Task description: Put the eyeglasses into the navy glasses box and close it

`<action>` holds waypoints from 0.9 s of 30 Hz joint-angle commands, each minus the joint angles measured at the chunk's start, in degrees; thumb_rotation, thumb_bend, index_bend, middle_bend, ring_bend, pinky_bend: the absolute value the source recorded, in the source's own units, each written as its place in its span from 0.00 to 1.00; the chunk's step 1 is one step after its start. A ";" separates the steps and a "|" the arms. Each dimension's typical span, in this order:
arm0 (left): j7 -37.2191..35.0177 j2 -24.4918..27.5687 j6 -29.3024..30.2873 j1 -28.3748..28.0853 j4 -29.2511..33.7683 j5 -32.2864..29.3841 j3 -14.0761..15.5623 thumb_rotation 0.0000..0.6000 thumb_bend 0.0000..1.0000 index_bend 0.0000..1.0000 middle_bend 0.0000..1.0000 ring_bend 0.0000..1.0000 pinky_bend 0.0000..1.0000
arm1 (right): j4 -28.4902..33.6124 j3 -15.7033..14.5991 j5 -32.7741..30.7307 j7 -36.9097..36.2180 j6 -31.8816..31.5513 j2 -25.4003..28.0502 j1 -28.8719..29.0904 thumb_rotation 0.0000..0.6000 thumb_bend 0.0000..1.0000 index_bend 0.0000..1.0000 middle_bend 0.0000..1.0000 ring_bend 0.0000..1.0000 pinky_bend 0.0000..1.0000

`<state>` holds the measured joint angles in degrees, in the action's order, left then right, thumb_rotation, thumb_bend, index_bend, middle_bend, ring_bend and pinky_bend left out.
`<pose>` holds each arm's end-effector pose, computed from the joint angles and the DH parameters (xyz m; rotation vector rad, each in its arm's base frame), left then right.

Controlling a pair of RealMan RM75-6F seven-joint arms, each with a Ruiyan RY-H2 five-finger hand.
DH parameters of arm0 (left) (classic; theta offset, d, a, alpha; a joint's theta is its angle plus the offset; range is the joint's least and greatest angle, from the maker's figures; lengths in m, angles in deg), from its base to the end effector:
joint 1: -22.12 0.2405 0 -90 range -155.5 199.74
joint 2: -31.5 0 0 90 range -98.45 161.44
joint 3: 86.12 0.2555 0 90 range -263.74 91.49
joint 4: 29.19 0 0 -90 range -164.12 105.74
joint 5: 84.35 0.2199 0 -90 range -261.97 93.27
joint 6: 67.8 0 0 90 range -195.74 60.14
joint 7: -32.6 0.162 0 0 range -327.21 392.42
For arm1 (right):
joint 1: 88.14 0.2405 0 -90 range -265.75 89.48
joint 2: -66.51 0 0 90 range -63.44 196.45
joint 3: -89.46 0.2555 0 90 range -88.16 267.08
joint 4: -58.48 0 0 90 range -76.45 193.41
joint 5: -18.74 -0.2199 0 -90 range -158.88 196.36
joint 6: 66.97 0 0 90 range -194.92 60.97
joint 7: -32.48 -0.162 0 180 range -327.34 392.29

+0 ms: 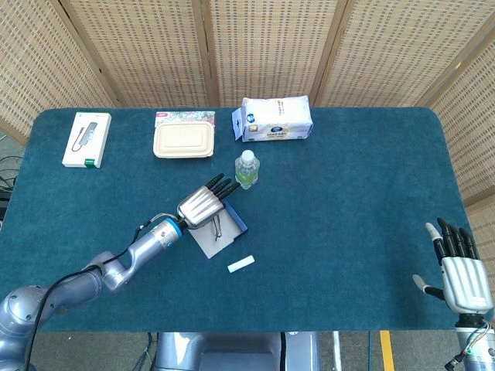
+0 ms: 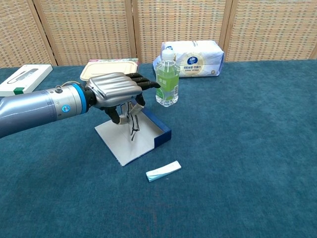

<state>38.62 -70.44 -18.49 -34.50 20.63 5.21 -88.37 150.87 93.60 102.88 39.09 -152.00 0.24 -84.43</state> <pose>-0.1127 0.4118 -0.0938 -2.2477 -0.3065 -0.8273 -0.3173 -0.1980 0.1426 1.3619 -0.8585 0.8315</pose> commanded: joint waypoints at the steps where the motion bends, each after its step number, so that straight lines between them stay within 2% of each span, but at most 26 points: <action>1: 0.66 -0.35 -0.48 0.15 0.10 -0.70 -0.26 1.00 0.38 0.61 0.00 0.00 0.00 | 0.01 0.01 -0.03 -0.04 0.01 0.00 0.00 1.00 0.21 0.00 0.00 0.00 0.00; 4: 1.64 -0.89 -0.92 0.24 -0.14 -1.47 -0.58 1.00 0.38 0.55 0.00 0.00 0.00 | 0.03 0.00 -0.01 0.00 -0.04 0.00 -0.03 1.00 0.21 0.00 0.00 0.00 0.00; 12: 1.47 -2.25 -0.90 0.20 -1.05 -2.36 -1.23 1.00 0.30 0.07 0.00 0.00 0.00 | 0.04 -0.03 -0.08 -0.18 0.03 0.09 -0.07 1.00 0.21 0.00 0.00 0.00 0.00; 14: 1.15 -2.38 -0.79 0.17 -1.07 -2.35 -1.26 1.00 0.27 0.01 0.00 0.00 0.00 | 0.07 -0.03 -0.09 -0.19 0.05 0.10 -0.07 1.00 0.21 0.00 0.00 0.00 0.00; 20: 0.86 -2.15 -0.52 0.19 -0.69 -2.27 -1.18 1.00 0.20 0.00 0.00 0.00 0.00 | 0.10 -0.04 -0.09 -0.31 0.08 0.17 -0.08 1.00 0.21 0.00 0.00 0.00 0.00; 27: -0.19 -0.33 1.92 0.81 1.32 -1.30 -0.92 1.00 0.21 0.00 0.00 0.00 0.00 | 0.13 -0.06 -0.08 -0.43 0.06 0.20 -0.12 1.00 0.21 0.00 0.00 0.00 0.00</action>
<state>38.85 -71.24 -17.17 -33.91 21.45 3.56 -89.42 150.99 93.54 102.80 38.66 -151.93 0.44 -84.55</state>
